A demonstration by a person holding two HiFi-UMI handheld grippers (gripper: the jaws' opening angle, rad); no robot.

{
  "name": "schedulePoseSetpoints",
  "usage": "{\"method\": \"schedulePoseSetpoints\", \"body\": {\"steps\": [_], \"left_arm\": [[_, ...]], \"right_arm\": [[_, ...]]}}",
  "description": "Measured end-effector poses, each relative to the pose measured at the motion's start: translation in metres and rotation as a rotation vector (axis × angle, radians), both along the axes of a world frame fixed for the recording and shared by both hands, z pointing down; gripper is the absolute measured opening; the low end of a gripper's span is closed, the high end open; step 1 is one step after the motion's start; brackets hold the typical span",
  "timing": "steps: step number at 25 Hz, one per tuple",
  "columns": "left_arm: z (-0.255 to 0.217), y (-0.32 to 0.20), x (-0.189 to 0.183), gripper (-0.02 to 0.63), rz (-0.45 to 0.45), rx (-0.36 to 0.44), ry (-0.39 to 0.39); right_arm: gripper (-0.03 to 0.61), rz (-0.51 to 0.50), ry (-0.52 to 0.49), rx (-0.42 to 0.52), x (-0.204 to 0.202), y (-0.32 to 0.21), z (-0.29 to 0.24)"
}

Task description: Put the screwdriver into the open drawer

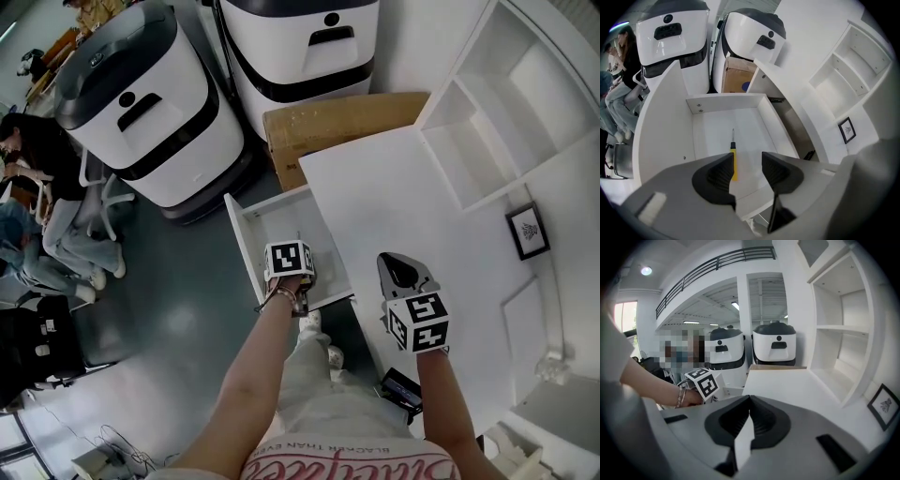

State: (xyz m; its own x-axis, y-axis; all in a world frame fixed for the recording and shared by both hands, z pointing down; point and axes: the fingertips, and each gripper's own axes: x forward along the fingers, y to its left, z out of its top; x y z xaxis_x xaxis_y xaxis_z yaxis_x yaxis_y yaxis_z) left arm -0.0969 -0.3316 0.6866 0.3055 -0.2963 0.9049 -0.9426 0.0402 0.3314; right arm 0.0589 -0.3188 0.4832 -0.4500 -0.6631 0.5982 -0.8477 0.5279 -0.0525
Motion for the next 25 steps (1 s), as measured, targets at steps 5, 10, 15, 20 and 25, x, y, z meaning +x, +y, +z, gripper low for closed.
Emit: {"method": "schedulePoseSetpoints", "body": {"steps": [5, 10, 15, 20, 25], "left_arm": [[-0.021, -0.002, -0.005, 0.183, -0.007, 0.045, 0.002], [-0.043, 0.001, -0.009, 0.150, -0.019, 0.102, -0.007], [-0.069, 0.005, -0.015, 0.094, -0.051, 0.171, -0.016], [-0.095, 0.014, -0.019, 0.011, -0.071, 0.228, -0.012], [-0.124, 0.021, -0.018, 0.011, -0.060, 0.313, -0.004]], "right_arm": [[0.008, 0.008, -0.015, 0.057, 0.001, -0.004, -0.019], [0.008, 0.019, -0.040, 0.097, 0.002, 0.001, -0.038], [0.008, 0.015, -0.056, 0.124, 0.001, 0.015, -0.049], [0.008, 0.021, -0.068, 0.157, 0.002, 0.028, -0.062], [0.008, 0.023, -0.081, 0.200, 0.003, 0.039, -0.079]]}}
